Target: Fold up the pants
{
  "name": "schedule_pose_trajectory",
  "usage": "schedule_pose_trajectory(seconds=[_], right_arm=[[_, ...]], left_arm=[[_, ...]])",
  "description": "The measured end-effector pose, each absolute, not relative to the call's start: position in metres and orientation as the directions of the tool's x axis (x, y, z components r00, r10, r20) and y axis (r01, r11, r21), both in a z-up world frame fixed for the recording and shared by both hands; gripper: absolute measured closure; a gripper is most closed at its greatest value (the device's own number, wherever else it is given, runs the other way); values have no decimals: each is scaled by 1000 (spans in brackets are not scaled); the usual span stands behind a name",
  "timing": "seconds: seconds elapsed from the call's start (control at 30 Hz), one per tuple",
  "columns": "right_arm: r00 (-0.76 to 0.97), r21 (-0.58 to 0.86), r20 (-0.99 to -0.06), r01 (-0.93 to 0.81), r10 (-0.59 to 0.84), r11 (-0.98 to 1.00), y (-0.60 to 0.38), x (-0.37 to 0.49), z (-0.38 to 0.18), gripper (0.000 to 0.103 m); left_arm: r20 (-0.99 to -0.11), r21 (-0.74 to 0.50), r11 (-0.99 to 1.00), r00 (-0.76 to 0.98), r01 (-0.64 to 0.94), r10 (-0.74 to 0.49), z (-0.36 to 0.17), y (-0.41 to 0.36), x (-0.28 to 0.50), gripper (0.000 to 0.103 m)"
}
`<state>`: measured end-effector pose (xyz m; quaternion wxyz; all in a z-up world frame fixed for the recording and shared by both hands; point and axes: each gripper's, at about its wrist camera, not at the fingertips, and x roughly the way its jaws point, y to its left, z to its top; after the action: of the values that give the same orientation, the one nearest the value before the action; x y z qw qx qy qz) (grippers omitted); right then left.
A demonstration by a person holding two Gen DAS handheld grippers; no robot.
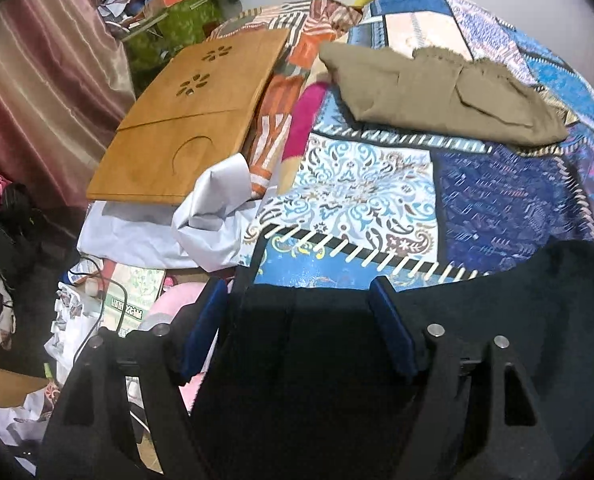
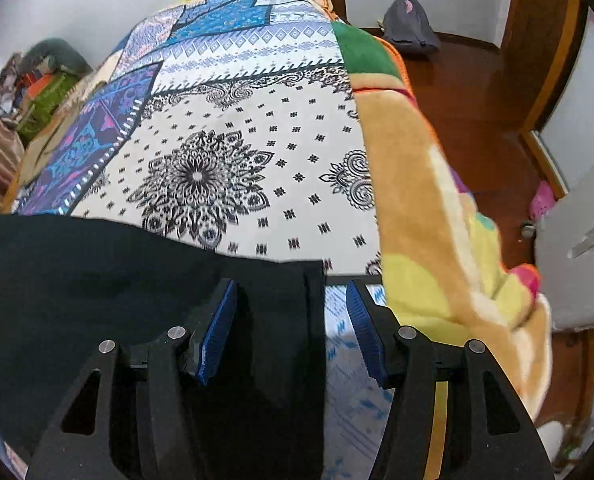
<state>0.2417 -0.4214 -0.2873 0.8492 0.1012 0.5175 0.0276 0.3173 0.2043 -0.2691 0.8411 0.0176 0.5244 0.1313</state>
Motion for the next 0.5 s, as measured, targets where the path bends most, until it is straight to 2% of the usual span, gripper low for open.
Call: schedule_pose_trajectory(seconds=[0.1, 0.13, 0.23, 0.33, 0.5], right_arm=[[479, 222, -861, 55, 169, 974, -423, 242, -286, 53], [482, 235, -856, 39, 188, 971, -422, 241, -286, 62], [481, 234, -855, 24, 194, 972, -417, 239, -289, 65], [499, 232, -846, 26, 188, 972, -417, 237, -289, 79], [542, 155, -831, 12, 124, 988, -408, 232, -283, 85]], left_arm=[[-881, 150, 965, 414, -214, 229, -272, 207, 319, 29], [-884, 139, 966, 412, -220, 221, -273, 209, 320, 29], [-891, 109, 963, 405, -246, 205, -277, 215, 322, 28], [-895, 89, 957, 399, -277, 199, -281, 220, 324, 28], [-889, 104, 954, 404, -282, 217, -280, 217, 323, 27]])
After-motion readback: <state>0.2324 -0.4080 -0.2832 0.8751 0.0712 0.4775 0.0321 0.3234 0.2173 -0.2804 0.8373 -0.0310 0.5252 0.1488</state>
